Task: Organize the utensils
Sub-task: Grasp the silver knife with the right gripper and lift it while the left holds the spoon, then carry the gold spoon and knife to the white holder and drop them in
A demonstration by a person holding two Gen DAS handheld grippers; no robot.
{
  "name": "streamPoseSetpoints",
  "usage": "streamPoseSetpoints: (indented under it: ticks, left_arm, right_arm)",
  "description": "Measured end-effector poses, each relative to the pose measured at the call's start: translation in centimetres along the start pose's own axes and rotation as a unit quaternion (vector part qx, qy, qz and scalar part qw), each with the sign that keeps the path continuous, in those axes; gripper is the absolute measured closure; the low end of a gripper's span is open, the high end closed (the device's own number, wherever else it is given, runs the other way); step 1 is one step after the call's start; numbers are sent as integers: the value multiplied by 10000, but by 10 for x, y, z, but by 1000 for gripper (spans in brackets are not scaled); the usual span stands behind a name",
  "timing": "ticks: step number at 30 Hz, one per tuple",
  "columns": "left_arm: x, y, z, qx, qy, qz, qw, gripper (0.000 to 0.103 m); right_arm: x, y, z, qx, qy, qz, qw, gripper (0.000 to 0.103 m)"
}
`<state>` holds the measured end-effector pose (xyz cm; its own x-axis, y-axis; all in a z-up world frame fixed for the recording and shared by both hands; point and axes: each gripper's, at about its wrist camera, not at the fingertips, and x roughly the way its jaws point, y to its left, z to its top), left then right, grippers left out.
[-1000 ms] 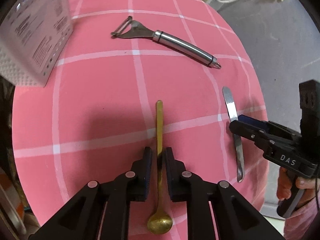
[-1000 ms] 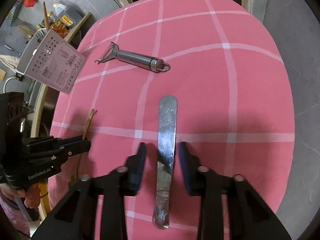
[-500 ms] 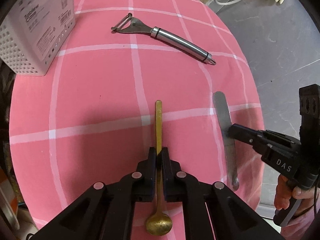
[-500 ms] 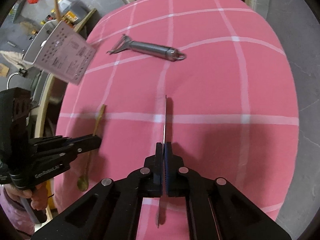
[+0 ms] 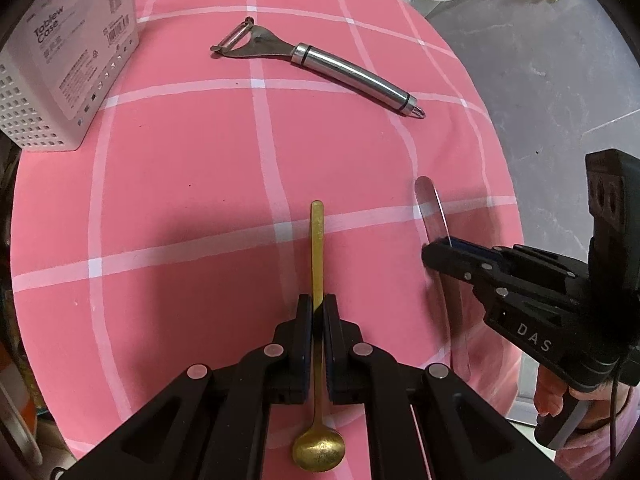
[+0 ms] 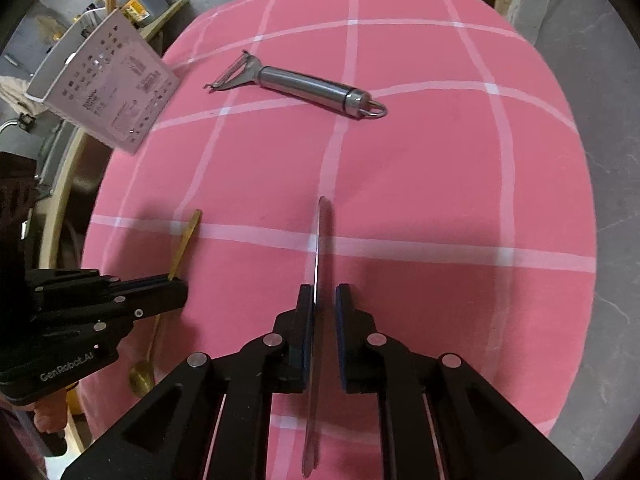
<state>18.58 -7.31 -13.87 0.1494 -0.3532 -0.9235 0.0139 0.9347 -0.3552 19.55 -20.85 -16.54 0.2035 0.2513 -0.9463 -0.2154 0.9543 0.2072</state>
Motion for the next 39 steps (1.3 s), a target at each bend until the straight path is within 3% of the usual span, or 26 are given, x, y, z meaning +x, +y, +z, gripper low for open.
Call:
streamPoseSetpoints:
  ticks: [11,14,20,24,29,33,39]
  left_arm:
    - [4,-2,4,118,9,35,9999,97]
    - [8,-5,8,145,3,44,9999,97]
    - [5,-11,3,327,-143,94,9993,98]
    - [-3,-11,-7,443,-330,-105,9984,98]
    - [-19,-10,-27,708,-611,-343,9950,98]
    - [-41,-16,-42,1089,-992,-337,9885,98]
    - [-85,-17,-47,1241,-1742,-553,9753,98]
  right_arm:
    - [-2,-2,0,128,-84,4,9999,93]
    - [0,-4,1,209,-123,19,9997,101]
    - [-5,-16,-9,758,-297,414,9958,102]
    - [-20,-16,-34,1088,-670,521,9904,102]
    - [-48,-1,-67,1282,-1252,236,9835,102]
    - [-78,4,-78,1367,-1814,97,9738,102]
    - [-127,23,-92,1155,-2697,75,9560,102]
